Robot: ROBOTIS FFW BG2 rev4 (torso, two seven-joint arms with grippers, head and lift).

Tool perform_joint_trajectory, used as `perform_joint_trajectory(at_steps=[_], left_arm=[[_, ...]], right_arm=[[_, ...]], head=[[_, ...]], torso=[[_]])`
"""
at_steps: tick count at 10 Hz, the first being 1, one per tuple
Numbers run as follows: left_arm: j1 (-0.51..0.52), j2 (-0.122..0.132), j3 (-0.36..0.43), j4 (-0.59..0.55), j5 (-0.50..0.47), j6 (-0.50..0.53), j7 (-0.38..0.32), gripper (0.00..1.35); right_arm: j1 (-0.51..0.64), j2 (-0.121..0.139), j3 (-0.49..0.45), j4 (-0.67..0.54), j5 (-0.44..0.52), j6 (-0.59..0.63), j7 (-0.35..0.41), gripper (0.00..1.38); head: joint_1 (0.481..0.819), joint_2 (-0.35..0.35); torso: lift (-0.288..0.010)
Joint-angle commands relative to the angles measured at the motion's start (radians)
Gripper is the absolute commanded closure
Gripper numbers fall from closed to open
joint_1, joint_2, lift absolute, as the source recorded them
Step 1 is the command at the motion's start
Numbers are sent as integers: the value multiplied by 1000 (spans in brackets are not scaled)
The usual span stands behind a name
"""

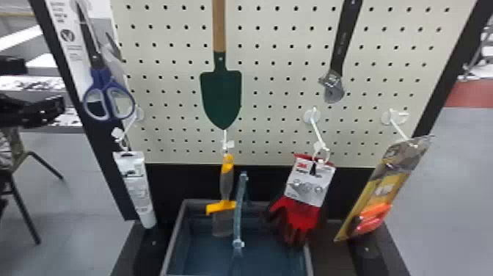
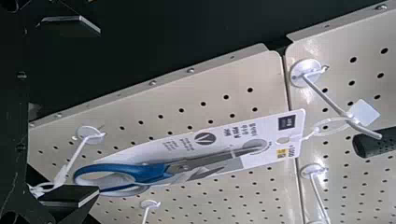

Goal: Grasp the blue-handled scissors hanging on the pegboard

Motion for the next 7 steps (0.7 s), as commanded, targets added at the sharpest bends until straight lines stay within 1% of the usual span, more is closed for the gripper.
perform_joint_trajectory(at_steps=[1,2,3,5,7], left_arm=[[-52,19,-32,29,41,22,-16,113],[-80,34,-54,51,78,29,-27,117],[-110,57,-75,61,118,59,-39,117],[-142,92,-117,118,257,68,-45,117],[-202,125,-178,157,326,77,-70,117]], right_arm=[[-3,1,0,0,1,0,1,153],[-5,1,0,3,1,0,1,153],[-7,1,0,3,2,0,2,153],[-7,1,0,5,2,0,2,153],[-12,1,0,8,2,0,2,153]], head=[[549,0],[549,0],[549,0],[549,0],[549,0]], torso=[[-100],[-100],[-100],[-100],[-100]])
